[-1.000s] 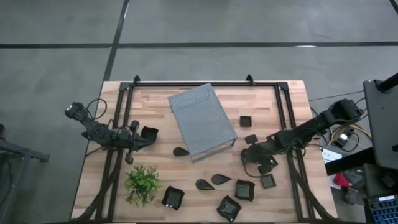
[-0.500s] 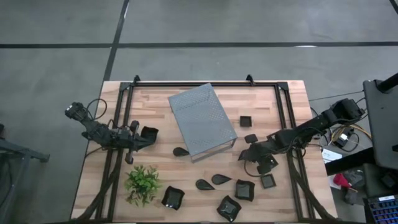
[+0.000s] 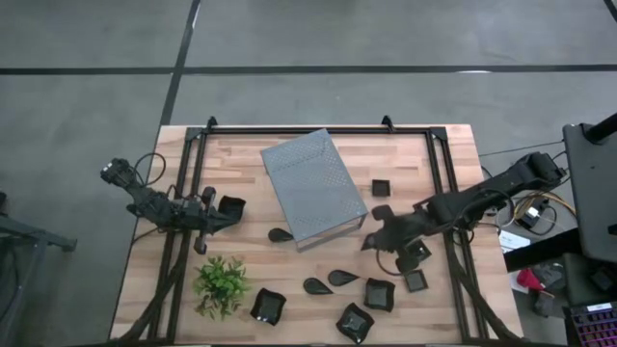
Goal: Pick & Place Mini shaped plates
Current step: Put the drop-shaped plate on the shelf
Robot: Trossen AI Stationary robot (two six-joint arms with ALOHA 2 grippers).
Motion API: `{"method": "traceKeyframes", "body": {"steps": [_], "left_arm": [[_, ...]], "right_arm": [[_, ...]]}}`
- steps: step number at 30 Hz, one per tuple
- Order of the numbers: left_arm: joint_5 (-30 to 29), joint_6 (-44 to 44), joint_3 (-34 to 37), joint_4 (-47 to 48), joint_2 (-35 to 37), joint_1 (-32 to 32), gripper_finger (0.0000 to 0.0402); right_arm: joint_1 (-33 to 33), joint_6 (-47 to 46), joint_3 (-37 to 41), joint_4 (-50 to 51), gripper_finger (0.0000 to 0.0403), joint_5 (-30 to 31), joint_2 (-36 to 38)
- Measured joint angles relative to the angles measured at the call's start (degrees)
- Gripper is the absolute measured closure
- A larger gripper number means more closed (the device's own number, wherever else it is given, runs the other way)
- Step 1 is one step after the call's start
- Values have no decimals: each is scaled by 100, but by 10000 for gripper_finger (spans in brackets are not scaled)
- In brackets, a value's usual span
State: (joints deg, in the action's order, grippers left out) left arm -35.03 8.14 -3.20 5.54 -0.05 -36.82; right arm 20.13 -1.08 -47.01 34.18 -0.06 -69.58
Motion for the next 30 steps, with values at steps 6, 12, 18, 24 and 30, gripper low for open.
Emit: {"method": "traceKeyframes", "body": {"steps": [6, 12, 18, 24, 30], "left_arm": [[0, 0, 0, 0, 2, -1, 401], [0, 0, 0, 0, 0, -2, 401], [0, 0, 0, 0, 2, 0, 401], [0, 1, 2, -68, -10, -2, 401], [-1, 0, 4, -87, -25, 0, 401]], "right_arm": [[27, 401, -895, 163, 394, 372, 0], [21, 1100, -1563, 67, 394, 1673, -82], [-249, 1599, -2032, -16, 394, 1852, -644], [-700, 2104, -2493, 143, 394, 1868, -1548], [-1057, 2255, -3207, 927, 394, 1869, -2449]]}}
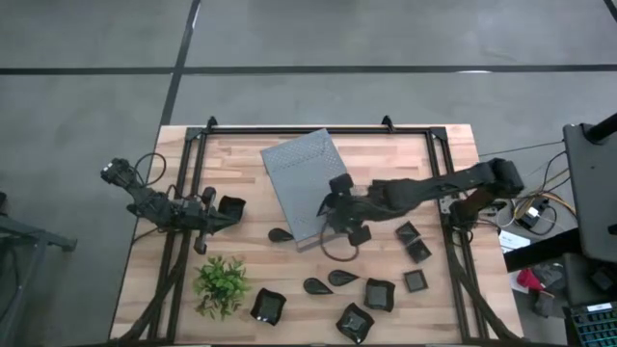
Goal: Pick & Place Mini shaped plates
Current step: Put the drop-shaped plate on the shelf
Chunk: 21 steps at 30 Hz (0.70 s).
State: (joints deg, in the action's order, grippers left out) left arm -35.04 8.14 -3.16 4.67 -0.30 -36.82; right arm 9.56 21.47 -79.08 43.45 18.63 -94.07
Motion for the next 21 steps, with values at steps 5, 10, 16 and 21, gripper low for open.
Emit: {"method": "traceKeyframes", "body": {"steps": [5, 10, 16, 21], "left_arm": [[1, 0, 0, 0, -1, -1, 401], [1, 0, 0, 0, -4, 0, 401], [1, 0, -2, 0, -4, -2, 401], [3, 0, -2, 0, -4, -2, 401]], "right_arm": [[-76, 163, -229, 27, 394, 22, -364], [-113, 257, -311, -36, 394, -7, -413], [-133, 274, -311, -36, 394, -120, -329], [-137, 269, -304, -16, 394, -114, -332]]}}
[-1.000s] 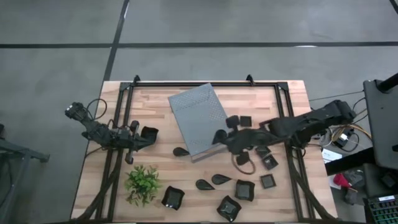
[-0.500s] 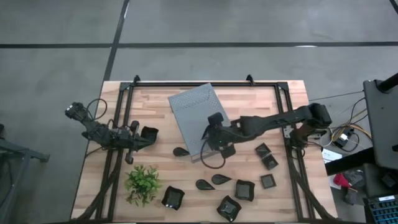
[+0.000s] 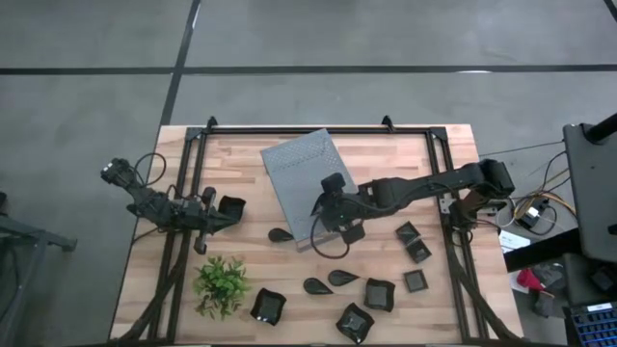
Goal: Pick & Place Mini shaped plates
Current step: Put the drop-shaped plate on the shelf, then stack the drop-shaped plate on top of the drop-shaped plate on the shelf
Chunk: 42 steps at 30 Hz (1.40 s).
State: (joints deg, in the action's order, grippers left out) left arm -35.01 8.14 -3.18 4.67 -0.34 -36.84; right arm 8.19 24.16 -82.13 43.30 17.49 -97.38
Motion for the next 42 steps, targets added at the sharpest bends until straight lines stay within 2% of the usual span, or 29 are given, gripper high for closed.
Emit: {"method": "traceKeyframes", "body": {"steps": [5, 14, 19, 23, 28, 36, 42], "left_arm": [[-2, 0, 0, 0, 0, 2, 401], [0, 0, 0, 0, 0, 2, 401], [0, 0, 0, 0, 0, 1, 401], [0, 0, 0, 2, 0, 2, 401], [0, 1, 0, 2, -2, 0, 401], [0, 0, 0, 1, -4, 1, 401], [2, 2, 0, 0, -2, 2, 401]], "right_arm": [[0, -83, 0, 6, 388, -8, -8], [5, -160, 3, 112, 331, -15, 16], [85, -389, -9, 530, 318, -11, 332], [247, -659, -9, 1355, 317, -7, 670], [479, -1509, 27, 2220, 326, -112, 1239], [808, -2835, 709, 2406, 334, -467, 2178], [998, -4681, 1397, 2420, 328, -606, 2717]]}}
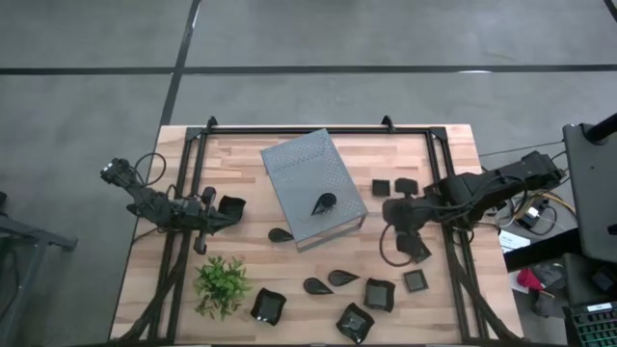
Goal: Pick & Place Mini shaped plates
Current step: Stack the drop-shaped plate on top of the drop-shaped plate on the shelf
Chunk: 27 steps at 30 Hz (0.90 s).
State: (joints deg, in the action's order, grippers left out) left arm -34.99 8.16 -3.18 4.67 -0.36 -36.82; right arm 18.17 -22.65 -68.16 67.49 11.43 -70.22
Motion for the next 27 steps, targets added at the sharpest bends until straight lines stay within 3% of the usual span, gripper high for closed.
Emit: {"method": "traceKeyframes", "body": {"steps": [11, 19, 27], "left_arm": [[-1, -2, 0, 2, 0, -1, 401], [0, -2, 0, 2, 0, 0, 401], [-2, -2, 0, 1, 0, 0, 401]], "right_arm": [[-1, -2046, 1249, -87, 344, -208, 70], [-4, -2634, 2072, -502, 348, -237, 39], [14, -2734, 2478, -1090, 317, -254, -176]]}}
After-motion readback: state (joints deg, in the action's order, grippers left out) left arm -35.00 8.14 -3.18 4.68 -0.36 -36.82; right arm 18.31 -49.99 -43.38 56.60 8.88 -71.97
